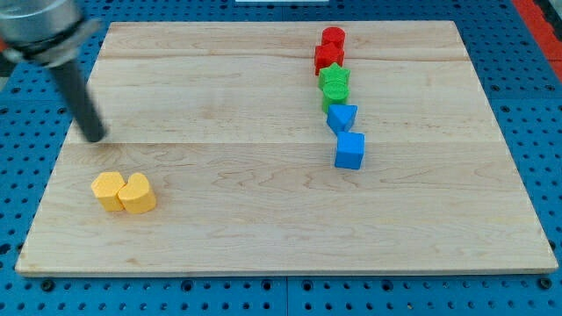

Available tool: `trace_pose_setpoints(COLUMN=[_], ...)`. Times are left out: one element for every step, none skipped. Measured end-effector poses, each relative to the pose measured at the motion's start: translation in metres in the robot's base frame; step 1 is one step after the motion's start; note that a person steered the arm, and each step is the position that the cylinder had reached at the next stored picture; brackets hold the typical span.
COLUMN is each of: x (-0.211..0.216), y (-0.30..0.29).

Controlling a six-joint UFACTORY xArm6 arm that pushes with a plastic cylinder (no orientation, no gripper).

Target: Place the yellow hexagon diagonally to the top right of the yellow heart

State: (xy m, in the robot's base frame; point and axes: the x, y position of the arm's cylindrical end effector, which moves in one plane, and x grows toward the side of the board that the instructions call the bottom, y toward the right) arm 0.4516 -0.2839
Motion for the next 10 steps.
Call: trace_pose_setpoints(x=[0.04,0.068,0.068,0.068,0.069,0.07,0.07,0.067,0.037,0.023], y=[-0.008,0.025,0.068,0.127,0.183,0.233,0.245,0.193,0.176,0.207])
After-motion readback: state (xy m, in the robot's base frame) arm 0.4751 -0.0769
